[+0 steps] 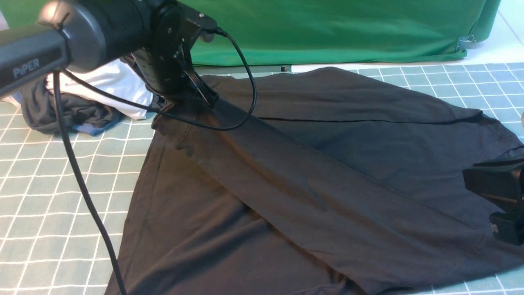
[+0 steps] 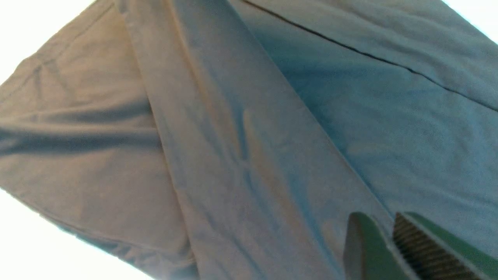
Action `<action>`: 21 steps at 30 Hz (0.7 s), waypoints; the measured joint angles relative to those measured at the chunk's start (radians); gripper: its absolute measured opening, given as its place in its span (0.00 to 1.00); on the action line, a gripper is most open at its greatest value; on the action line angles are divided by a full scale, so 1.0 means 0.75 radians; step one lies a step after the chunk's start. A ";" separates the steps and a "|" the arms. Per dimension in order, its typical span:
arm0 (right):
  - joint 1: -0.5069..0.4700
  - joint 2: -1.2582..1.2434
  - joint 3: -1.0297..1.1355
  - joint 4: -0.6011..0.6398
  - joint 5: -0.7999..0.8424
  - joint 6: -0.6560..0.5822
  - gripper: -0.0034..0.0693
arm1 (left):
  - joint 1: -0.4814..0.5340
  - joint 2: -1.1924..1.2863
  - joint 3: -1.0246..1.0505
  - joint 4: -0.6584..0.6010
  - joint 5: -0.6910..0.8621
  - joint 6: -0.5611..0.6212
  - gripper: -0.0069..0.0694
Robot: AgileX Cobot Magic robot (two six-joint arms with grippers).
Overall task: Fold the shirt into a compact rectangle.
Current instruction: 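Fold the left side of the black T-shirt inward over its body, then grab the top left corner of the dark shirt with the left gripper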
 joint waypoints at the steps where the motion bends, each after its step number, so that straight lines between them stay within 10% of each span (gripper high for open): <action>1: 0.000 0.000 0.000 0.000 0.005 0.002 0.21 | 0.000 0.005 0.000 0.017 -0.002 -0.004 0.21; 13: 0.000 0.119 -0.154 -0.003 0.361 0.014 0.27 | 0.002 0.012 -0.102 0.130 0.165 -0.130 0.65; 16: 0.000 0.157 -0.207 -0.003 0.418 0.014 0.30 | 0.005 0.009 -0.166 0.126 0.257 -0.161 0.59; 21: 0.000 0.170 -0.216 -0.001 0.452 0.020 0.32 | 0.068 0.008 -0.261 -0.074 0.271 -0.200 0.23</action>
